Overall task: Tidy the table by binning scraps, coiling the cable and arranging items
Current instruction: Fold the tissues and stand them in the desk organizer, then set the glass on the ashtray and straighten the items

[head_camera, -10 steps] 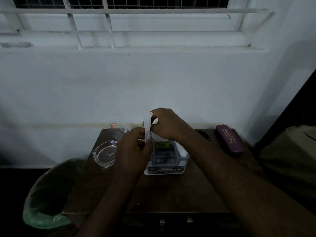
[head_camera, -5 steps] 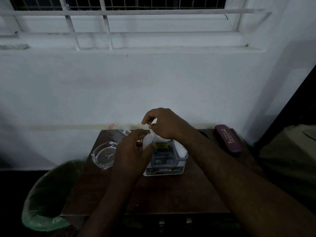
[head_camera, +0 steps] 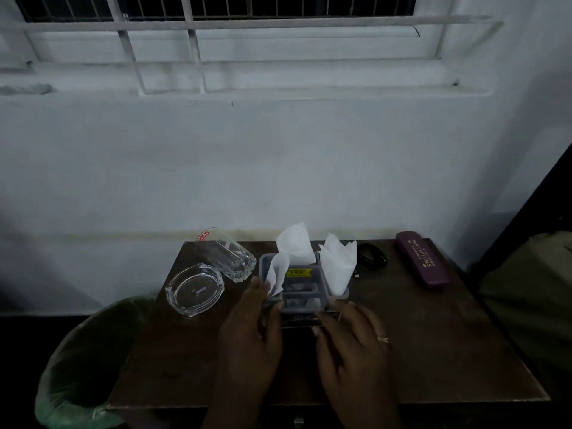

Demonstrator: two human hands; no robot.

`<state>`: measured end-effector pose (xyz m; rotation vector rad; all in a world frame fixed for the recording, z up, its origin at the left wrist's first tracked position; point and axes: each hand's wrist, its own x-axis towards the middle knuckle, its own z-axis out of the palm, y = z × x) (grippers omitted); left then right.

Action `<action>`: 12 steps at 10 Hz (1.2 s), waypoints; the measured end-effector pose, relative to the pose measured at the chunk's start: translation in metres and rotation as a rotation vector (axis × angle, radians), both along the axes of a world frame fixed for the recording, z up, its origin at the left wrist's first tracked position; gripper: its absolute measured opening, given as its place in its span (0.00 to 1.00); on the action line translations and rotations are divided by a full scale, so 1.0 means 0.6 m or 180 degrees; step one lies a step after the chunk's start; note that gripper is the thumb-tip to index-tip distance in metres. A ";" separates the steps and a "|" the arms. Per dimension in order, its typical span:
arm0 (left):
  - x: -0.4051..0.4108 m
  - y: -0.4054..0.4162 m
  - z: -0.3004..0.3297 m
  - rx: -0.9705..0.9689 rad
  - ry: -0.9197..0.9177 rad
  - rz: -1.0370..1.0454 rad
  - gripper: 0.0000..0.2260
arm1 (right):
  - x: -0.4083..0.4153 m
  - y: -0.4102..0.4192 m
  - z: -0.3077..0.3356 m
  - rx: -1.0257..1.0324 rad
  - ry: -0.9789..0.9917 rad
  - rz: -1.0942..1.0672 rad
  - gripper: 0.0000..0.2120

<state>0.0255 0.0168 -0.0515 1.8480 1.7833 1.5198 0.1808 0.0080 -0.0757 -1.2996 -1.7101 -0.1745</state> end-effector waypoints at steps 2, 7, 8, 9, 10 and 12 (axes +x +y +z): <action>0.004 0.065 0.018 -0.0203 0.0229 -0.0134 0.13 | 0.012 0.073 -0.002 -0.0412 -0.0359 -0.0126 0.17; -0.003 0.223 0.044 -0.0364 0.1368 -0.0436 0.07 | 0.005 0.202 0.014 -0.1267 -0.0274 -0.0137 0.17; -0.003 0.218 0.043 -0.0435 0.1208 -0.0468 0.04 | 0.008 0.198 0.030 -0.1279 -0.0432 -0.0149 0.16; -0.012 0.180 0.046 -0.0144 0.0881 -0.0468 0.10 | -0.004 0.179 0.050 -0.1003 -0.0387 -0.0191 0.17; -0.043 0.123 0.045 0.0592 0.0574 -0.0088 0.10 | -0.051 0.167 0.085 -0.0633 0.0084 0.0229 0.15; -0.151 0.071 0.008 -0.0041 0.0531 0.0717 0.19 | -0.197 0.196 0.136 -0.1221 -0.0089 0.1385 0.18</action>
